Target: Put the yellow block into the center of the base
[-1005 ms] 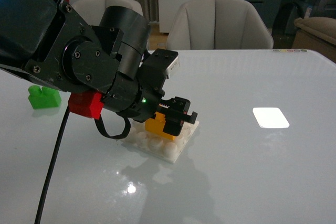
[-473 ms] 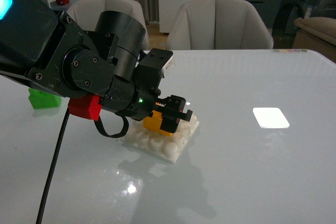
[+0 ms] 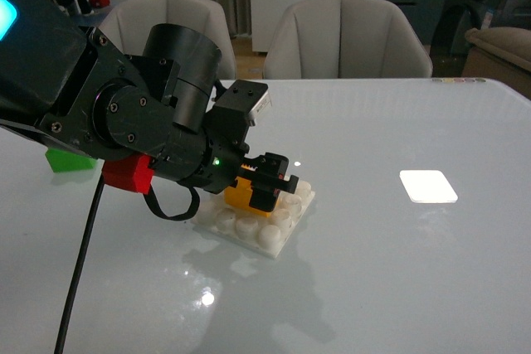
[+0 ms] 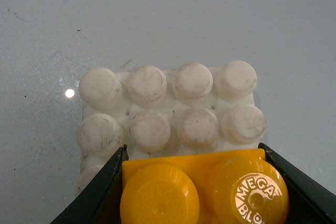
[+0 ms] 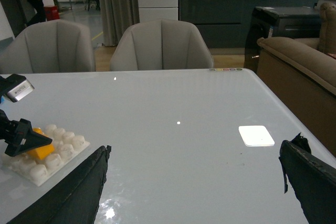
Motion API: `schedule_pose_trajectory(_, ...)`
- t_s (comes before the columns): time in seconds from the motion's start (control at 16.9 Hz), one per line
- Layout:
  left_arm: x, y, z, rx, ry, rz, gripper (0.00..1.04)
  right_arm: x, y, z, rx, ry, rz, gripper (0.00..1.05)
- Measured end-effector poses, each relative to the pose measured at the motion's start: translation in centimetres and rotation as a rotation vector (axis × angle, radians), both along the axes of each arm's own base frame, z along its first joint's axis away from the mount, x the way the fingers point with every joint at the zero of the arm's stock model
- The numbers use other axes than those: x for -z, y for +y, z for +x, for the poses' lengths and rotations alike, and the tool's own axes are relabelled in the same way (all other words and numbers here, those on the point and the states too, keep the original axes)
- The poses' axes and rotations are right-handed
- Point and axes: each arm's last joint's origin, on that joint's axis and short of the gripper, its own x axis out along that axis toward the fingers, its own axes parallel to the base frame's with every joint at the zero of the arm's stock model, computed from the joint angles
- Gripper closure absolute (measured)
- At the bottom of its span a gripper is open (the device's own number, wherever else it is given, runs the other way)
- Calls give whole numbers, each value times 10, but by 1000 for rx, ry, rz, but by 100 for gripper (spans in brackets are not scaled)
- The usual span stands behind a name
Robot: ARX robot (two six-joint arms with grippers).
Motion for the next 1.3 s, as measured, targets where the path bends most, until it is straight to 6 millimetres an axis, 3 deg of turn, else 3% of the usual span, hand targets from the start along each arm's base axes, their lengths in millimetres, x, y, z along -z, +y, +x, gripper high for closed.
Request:
schedule_pose_trajectory(0.77,4,-3,-7,95,16,-6,40,0,0,0,0,0,0,6)
schedule_pose_trajectory(1.3,7,-2,3,69,0,-19,40,0,0,0,0,0,0,6)
